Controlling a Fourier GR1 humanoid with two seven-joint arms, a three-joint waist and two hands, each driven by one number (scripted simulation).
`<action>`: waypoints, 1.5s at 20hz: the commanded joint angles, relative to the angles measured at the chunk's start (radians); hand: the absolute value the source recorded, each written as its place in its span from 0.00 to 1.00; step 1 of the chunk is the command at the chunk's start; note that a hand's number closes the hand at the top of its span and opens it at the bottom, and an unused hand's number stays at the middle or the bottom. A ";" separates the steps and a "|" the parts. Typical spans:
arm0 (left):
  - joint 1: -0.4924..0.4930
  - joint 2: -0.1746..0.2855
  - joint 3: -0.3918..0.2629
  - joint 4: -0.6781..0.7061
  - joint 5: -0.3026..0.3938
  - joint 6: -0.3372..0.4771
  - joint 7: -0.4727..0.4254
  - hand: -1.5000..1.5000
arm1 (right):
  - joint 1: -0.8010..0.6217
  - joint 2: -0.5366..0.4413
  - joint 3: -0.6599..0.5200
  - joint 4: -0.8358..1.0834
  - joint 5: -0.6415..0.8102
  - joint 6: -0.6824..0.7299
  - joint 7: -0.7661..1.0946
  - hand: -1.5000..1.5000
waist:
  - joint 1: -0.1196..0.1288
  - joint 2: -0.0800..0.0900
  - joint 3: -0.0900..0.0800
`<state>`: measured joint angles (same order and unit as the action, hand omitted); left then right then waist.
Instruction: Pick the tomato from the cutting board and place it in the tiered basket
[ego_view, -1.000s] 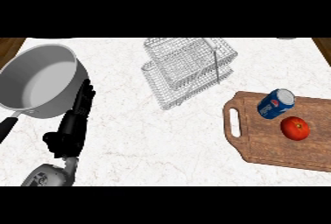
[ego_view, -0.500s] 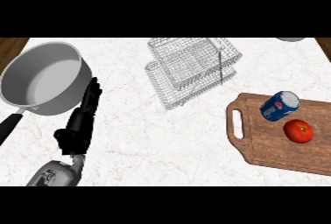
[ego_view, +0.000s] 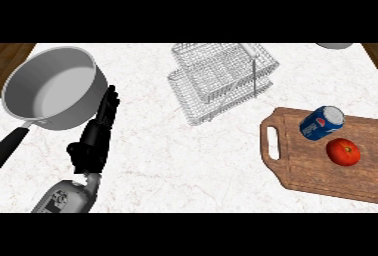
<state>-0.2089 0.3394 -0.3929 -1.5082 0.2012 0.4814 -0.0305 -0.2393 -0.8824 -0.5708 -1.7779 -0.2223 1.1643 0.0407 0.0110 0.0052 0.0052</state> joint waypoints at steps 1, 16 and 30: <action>-0.058 0.005 0.028 0.015 0.004 -0.014 0.043 0.50 | -0.007 -0.032 0.011 0.008 0.102 0.181 -0.152 0.00 | 0.000 0.003 0.000; 0.000 -0.033 0.021 -0.002 -0.044 -0.004 0.022 0.50 | 0.205 -0.118 0.192 -0.051 0.554 -0.128 -0.495 0.00 | -0.009 -0.001 0.000; 0.003 -0.019 0.062 -0.026 -0.058 -0.065 0.063 0.50 | 0.295 -0.228 0.407 0.149 0.803 -0.646 -0.873 0.00 | -0.011 -0.005 -0.004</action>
<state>-0.2048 0.3112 -0.3443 -1.5216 0.1465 0.4381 0.0117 0.0273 -1.1059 -0.1860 -1.6692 0.5194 0.5456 -0.6477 0.0071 0.0028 0.0018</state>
